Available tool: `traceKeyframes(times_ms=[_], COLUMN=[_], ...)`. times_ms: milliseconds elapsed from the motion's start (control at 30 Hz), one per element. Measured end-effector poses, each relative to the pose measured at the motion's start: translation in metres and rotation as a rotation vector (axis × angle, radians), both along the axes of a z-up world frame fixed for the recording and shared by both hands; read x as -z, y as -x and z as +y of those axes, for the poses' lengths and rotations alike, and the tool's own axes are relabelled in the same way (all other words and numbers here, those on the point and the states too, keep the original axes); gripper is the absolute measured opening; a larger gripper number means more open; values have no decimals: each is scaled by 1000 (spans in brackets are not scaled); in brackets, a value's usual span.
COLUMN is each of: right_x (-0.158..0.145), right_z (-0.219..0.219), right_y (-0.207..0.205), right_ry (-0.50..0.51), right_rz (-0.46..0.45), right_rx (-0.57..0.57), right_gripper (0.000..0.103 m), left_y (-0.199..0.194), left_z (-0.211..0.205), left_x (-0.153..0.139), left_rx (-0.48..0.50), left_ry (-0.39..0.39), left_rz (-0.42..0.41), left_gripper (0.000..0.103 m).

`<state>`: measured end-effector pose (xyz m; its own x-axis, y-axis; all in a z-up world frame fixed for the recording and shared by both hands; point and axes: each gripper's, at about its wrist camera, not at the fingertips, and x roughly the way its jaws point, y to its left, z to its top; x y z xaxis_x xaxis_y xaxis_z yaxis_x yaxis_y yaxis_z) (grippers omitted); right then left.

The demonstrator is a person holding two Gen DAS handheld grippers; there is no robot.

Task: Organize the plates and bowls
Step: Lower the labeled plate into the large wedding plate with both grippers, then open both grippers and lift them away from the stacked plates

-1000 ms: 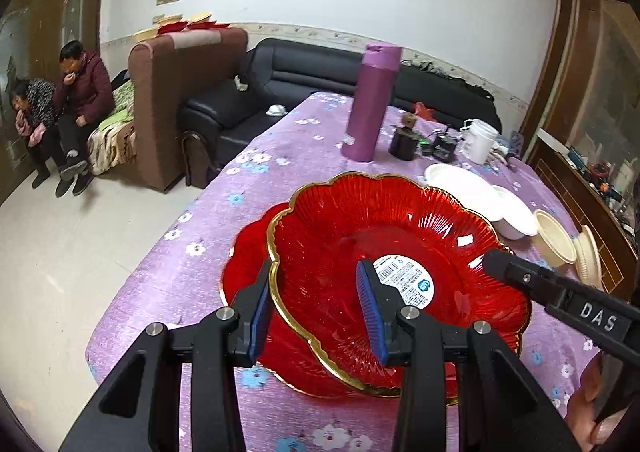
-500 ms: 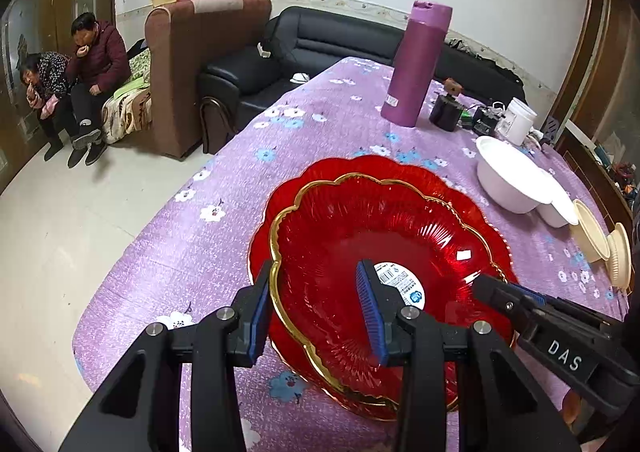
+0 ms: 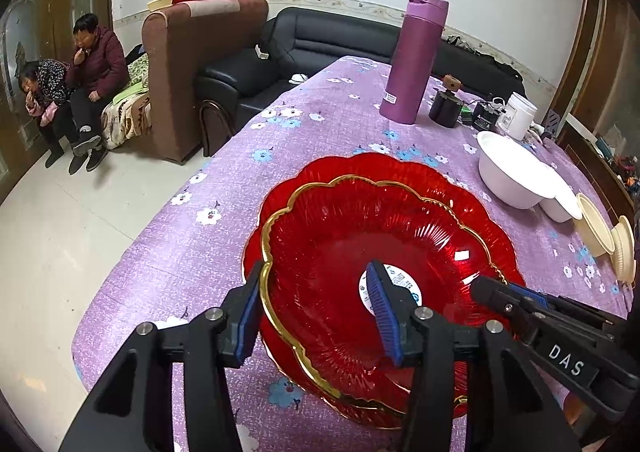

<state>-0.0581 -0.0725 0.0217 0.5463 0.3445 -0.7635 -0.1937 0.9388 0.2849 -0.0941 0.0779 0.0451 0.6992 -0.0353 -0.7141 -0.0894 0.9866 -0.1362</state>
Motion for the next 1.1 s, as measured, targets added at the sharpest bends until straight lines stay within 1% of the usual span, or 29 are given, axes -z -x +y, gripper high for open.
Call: traceKeyframes(times_ms=[267, 333, 400, 767, 867, 933, 1033, 1100], right_x=[-1, -2, -2, -4, -5, -5, -7, -8], right_z=[-4, -4, -5, -9, -10, -10, -9, -9], right_y=[0, 1, 0, 1, 1, 2, 4, 5], right_ry=[-28, -30, -34, -56, -57, -58, -45, -44], right_rz=[10, 13, 16, 23, 20, 16, 3, -1], right_rx=[-5, -6, -8, -1, 5, 7, 7, 6], right_gripper=[20, 20, 20, 20, 20, 21, 24, 25], left_y=[1, 2, 2, 2, 2, 3, 6, 7], left_z=[-1, -2, -4, -6, -7, -8, -8, -8], left_x=[0, 1, 0, 0, -1, -3, -8, -9], left_rx=[8, 15, 22, 34, 39, 32, 30, 32], left_ry=[9, 16, 17, 28, 36, 24, 18, 23], left_rz=[4, 7, 8, 13, 11, 1, -14, -17], left_gripper=[54, 59, 62, 70, 75, 79, 81, 81])
